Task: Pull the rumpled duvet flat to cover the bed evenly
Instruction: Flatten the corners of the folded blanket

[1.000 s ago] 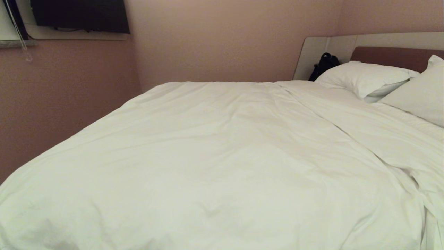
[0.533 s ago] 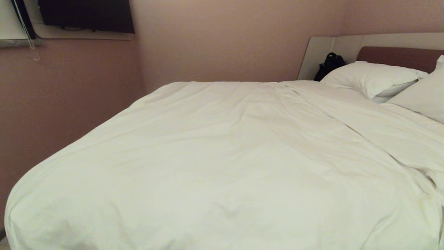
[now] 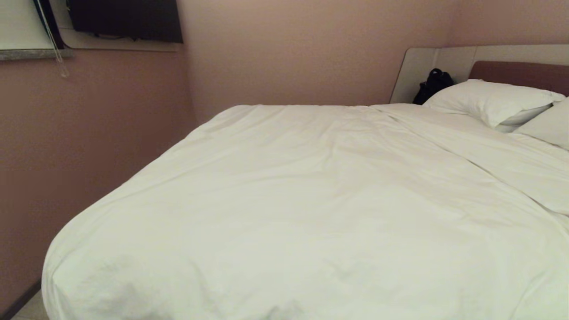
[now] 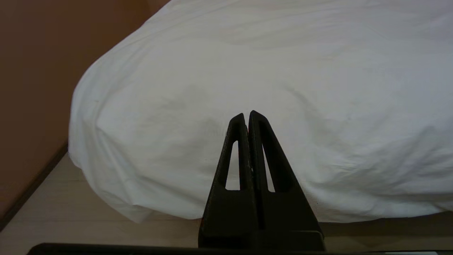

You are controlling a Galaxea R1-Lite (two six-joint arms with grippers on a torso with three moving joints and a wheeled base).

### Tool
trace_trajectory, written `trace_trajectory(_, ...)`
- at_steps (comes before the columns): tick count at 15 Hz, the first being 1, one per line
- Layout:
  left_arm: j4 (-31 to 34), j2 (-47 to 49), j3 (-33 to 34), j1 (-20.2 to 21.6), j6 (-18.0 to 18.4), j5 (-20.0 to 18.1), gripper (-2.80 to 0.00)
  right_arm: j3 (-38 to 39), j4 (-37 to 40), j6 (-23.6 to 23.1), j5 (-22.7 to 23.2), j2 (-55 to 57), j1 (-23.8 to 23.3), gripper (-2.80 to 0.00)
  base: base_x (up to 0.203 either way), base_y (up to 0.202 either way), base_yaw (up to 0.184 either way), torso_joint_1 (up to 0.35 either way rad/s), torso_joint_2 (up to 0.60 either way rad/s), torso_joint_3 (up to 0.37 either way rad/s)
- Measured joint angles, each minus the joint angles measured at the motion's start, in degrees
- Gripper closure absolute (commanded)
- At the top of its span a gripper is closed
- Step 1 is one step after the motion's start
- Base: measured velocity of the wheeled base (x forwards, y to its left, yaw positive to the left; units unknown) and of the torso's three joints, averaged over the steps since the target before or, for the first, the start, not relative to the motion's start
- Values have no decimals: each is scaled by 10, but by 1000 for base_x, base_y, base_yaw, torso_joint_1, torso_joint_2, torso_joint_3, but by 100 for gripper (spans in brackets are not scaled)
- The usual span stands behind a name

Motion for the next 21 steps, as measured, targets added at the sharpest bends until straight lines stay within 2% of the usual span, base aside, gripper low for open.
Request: trace_trajectory(21, 0, 0, 0, 0, 2, 0, 0, 0, 0, 0, 0, 0, 0, 0, 0, 196, 0, 2, 2, 2)
